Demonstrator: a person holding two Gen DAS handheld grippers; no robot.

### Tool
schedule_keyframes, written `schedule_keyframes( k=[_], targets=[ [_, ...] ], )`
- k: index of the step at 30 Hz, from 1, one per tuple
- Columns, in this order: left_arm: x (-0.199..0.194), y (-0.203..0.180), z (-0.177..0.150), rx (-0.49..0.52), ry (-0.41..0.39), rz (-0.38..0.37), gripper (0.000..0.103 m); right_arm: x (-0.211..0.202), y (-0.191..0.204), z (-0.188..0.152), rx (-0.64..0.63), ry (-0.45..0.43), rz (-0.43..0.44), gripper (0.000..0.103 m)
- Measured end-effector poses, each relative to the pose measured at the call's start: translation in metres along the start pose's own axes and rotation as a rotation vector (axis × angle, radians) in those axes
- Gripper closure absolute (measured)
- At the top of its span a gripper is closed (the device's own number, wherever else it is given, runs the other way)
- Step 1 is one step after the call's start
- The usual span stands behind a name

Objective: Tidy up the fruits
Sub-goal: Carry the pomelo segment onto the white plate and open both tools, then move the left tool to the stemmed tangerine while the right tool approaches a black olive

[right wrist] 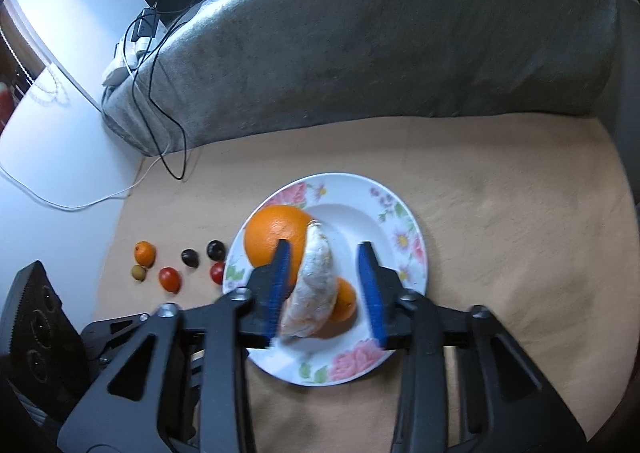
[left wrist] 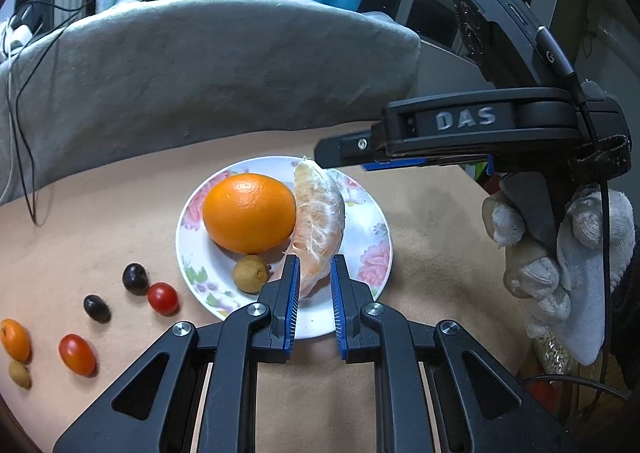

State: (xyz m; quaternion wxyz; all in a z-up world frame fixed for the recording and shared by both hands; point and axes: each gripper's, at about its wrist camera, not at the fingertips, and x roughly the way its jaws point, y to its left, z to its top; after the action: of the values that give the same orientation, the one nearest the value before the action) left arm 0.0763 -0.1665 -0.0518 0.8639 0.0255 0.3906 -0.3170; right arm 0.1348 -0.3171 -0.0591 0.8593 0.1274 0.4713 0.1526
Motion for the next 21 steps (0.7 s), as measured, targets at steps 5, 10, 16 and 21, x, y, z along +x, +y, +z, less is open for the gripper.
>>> schedule_keyframes(
  k=[5,10,16,21],
  targets=[
    [-0.005,0.0,-0.002,0.006,-0.003,0.008,0.088,-0.006,0.004,0.0,-0.037,-0.042,-0.033,0.03],
    [-0.009,0.001,-0.004,-0.004,-0.018,0.02,0.069,-0.01,0.007,0.0,-0.062,-0.061,-0.048,0.02],
    [-0.016,0.006,-0.006,-0.006,-0.03,0.045,0.043,-0.014,0.012,-0.001,-0.086,-0.082,-0.055,0.016],
    [-0.02,0.013,-0.007,-0.01,-0.031,0.071,0.031,-0.013,0.017,-0.002,-0.092,-0.086,-0.052,0.014]
  ],
)
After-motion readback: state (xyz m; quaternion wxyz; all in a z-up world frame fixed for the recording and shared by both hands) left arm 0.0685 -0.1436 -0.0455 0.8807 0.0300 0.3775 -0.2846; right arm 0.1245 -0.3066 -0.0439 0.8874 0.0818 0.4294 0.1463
